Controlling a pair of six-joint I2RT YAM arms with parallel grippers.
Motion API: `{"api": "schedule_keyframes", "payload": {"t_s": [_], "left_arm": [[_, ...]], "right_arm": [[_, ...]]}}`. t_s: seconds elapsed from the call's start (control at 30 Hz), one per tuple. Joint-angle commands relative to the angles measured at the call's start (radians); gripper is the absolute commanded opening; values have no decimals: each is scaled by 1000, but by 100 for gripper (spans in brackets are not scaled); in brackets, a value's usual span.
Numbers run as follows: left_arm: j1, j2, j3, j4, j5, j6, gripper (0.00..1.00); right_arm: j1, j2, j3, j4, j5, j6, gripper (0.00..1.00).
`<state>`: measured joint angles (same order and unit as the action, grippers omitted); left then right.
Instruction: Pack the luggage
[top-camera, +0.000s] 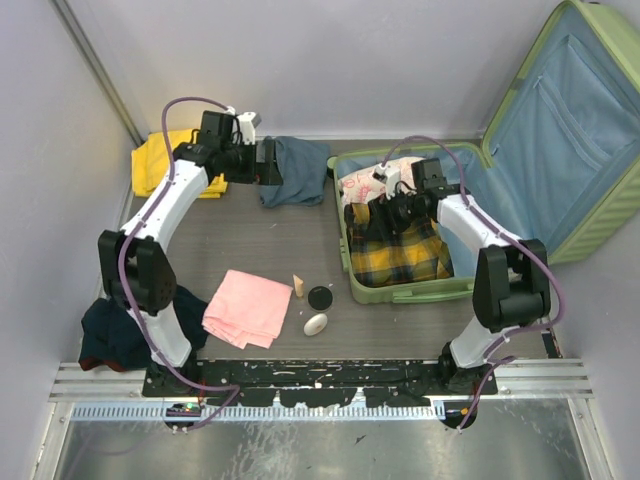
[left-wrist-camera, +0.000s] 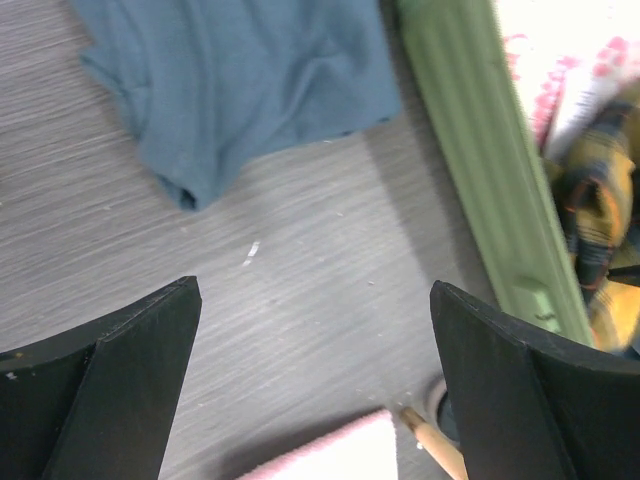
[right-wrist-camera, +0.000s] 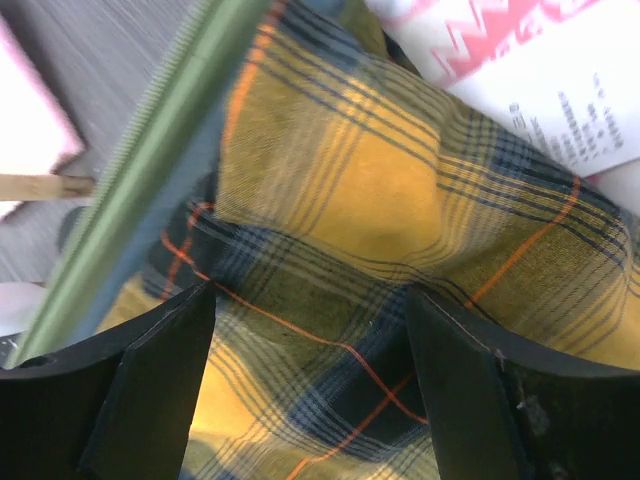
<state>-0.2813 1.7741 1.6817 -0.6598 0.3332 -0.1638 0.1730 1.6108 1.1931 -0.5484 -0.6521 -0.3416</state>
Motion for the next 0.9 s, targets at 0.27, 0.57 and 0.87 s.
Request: {"api": "schedule_keyframes", "payload": {"t_s": [0.27,0.57,0.87], "left_arm": [[34,306,271,62,-70,126,95],[-11,623,594,32,-173,153,89],[-70,771,717,-63,-266,225,80]], "right_arm": [[-10,23,140,-24,14,-6,87],[-45,-63,204,-98,13,28,89],[-69,-80,194,-80,31,72,88]]}}
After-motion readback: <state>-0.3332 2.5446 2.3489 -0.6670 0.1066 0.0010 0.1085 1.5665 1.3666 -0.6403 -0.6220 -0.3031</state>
